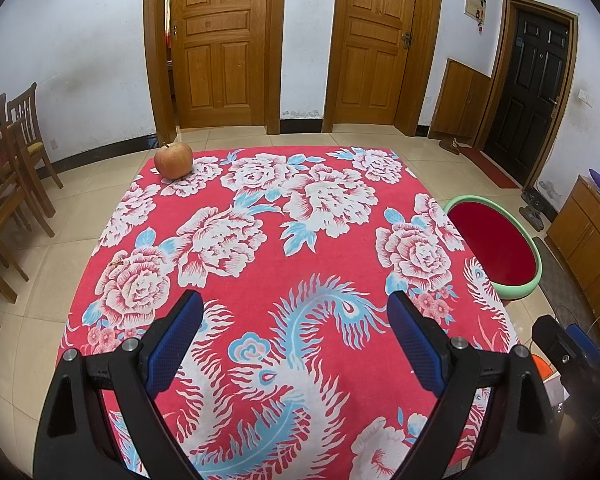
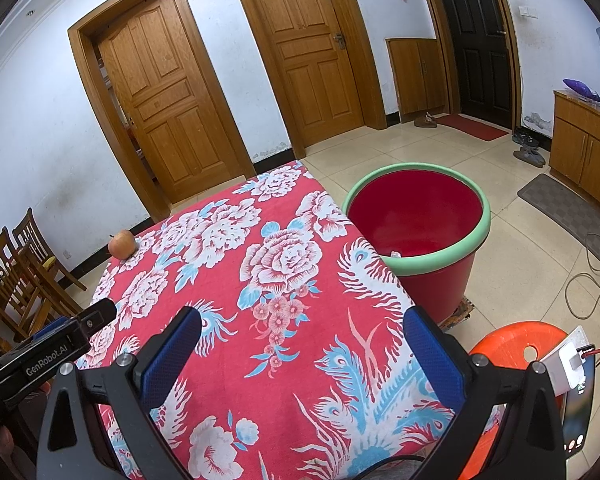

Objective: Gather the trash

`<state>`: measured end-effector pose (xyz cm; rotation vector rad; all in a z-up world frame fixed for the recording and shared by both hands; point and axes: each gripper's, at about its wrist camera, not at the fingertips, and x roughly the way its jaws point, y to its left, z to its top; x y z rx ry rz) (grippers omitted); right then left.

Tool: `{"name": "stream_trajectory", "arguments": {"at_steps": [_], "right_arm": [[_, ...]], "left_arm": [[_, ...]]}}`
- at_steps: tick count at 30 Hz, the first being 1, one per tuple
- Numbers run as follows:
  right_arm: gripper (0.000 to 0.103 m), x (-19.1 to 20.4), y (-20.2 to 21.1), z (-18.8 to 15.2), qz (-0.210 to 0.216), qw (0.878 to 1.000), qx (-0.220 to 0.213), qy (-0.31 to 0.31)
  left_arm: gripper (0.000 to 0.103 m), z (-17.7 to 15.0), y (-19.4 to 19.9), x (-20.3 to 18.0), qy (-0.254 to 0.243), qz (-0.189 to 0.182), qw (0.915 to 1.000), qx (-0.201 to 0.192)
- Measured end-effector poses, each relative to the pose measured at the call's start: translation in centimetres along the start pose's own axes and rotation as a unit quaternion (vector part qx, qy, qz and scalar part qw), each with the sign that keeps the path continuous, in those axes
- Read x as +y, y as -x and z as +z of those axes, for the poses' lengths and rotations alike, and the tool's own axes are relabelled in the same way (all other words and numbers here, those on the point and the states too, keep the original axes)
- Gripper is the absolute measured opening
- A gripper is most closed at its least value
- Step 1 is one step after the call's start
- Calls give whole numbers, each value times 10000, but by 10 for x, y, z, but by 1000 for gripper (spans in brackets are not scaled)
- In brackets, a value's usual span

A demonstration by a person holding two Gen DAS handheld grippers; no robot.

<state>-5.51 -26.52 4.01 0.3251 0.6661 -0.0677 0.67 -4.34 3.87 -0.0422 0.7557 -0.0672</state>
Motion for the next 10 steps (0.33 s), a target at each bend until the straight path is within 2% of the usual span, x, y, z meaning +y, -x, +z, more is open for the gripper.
{"name": "stream_trajectory", "arguments": {"at_steps": [10], "right_arm": [[103,0,0,0,2,10000,6,-2]], "left_arm": [[92,0,0,1,2,-6,10000,6]]}}
